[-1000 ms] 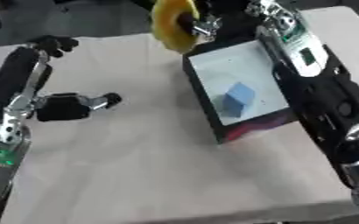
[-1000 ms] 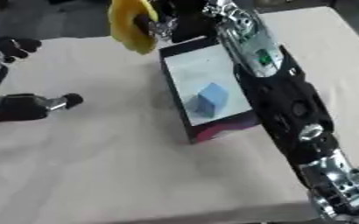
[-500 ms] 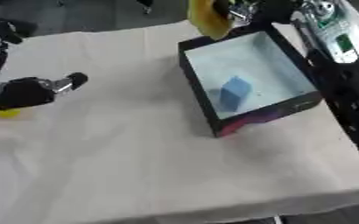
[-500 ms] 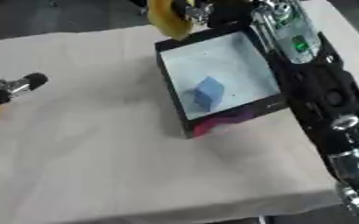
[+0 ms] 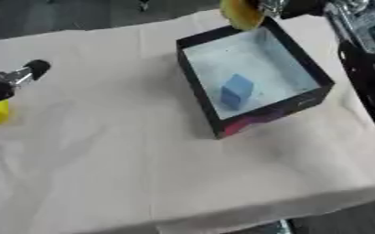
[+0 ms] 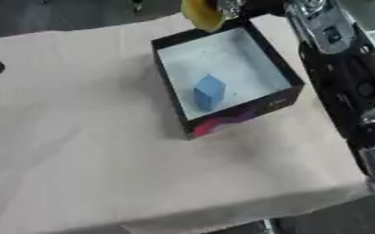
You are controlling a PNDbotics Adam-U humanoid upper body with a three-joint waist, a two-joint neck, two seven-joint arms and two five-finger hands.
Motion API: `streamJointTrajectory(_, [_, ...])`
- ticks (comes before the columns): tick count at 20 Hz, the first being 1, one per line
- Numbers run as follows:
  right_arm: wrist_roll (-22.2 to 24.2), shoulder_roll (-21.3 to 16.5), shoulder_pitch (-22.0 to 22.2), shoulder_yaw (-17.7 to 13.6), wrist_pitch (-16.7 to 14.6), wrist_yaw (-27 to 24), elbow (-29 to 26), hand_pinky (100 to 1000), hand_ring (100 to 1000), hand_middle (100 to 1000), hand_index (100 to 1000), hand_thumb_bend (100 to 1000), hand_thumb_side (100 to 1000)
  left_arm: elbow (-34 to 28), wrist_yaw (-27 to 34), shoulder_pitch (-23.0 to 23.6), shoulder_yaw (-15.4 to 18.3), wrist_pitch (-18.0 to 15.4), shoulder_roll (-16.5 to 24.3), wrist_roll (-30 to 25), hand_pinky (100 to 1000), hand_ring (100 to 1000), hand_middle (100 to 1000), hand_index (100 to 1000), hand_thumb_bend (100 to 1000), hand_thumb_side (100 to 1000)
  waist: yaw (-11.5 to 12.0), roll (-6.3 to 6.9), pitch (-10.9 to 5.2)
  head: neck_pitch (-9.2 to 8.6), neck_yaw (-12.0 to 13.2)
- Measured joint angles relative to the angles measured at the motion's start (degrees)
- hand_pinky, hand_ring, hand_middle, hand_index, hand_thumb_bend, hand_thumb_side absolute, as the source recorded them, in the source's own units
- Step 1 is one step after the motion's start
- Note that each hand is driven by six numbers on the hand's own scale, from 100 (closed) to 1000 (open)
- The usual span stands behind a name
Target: Pick up the objects with one hand, pass them to the other hand, and then place them into the box on the other side of the table.
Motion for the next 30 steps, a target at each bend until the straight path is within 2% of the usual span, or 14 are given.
streamJointTrajectory(8, [2.5,-0.8,0.5,-0.1,-6.1,3.9,4.3,936,1000,302,640,166,230,-0.4,0.5,0.3,0.6,0.6,0.0,1.3,806,757,718,816,747,517,0.2,0.01,0.00,-1.60,-0.4])
streamJointTrajectory(12, [4.5,-1.1,0.5,-0.4,-9.3,4.8,5.8,940,1000,351,689,203,197,-0.4,0.7,0.4,0.9,0.8,0.0,1.6,808,757,718,816,750,517,0.3,0.01,0.00,-2.22,-0.6])
streamJointTrajectory(14, [5.6,-1.2,0.5,-0.5,-10.9,4.9,6.3,947,1000,418,765,249,191,-0.5,0.7,0.4,0.9,0.9,0.2,1.7,812,757,718,815,752,517,0.3,0.01,0.00,-2.48,-0.6])
streamJointTrajectory(15, [6.2,-1.3,0.5,-0.5,-11.7,4.9,6.5,952,1000,464,809,318,178,-0.5,0.7,0.4,0.9,0.9,0.3,1.8,813,757,718,815,752,517,0.3,0.01,0.00,-2.49,-0.6])
streamJointTrajectory(17, [7.3,-1.4,0.5,-0.5,-13.3,5.0,6.6,956,1000,498,847,349,179,-0.7,0.7,0.4,1.0,1.0,0.4,1.9,813,757,717,815,752,517,0.3,0.01,0.00,-2.49,-0.6])
streamJointTrajectory(19, [8.2,-1.4,0.5,-0.7,-14.7,5.4,6.7,977,1000,588,931,424,166,-0.7,0.7,0.4,1.0,1.1,0.4,2.1,813,757,717,815,752,516,0.3,0.01,0.00,-2.49,-0.6])
streamJointTrajectory(21, [8.5,-1.5,0.5,-0.8,-15.6,6.3,6.9,1000,1000,664,998,416,136,-0.7,0.8,0.4,1.1,1.2,0.4,2.3,813,757,717,819,754,514,0.3,0.01,0.00,-2.49,-0.6])
streamJointTrajectory(24, [7.8,-1.9,0.6,-1.3,-16.6,8.8,7.1,1000,1000,750,1000,401,100,-0.7,0.8,0.4,1.3,1.3,0.5,2.6,813,757,717,820,755,513,0.3,0.00,0.00,-2.48,-0.5])
streamJointTrajectory(29, [6.1,-2.0,1.0,-1.8,-18.4,11.9,7.2,1000,1000,760,1000,400,100,-0.7,0.8,0.4,1.5,1.5,0.5,2.9,813,756,717,821,755,511,0.3,0.00,0.00,-2.44,-0.2])
streamJointTrajectory(30, [5.8,-2.0,1.0,-1.8,-18.4,11.9,7.2,1000,1000,758,1000,393,131,-0.7,0.8,0.4,1.6,1.6,0.5,3.0,813,756,716,820,755,510,0.3,0.00,0.00,-2.43,-0.2])
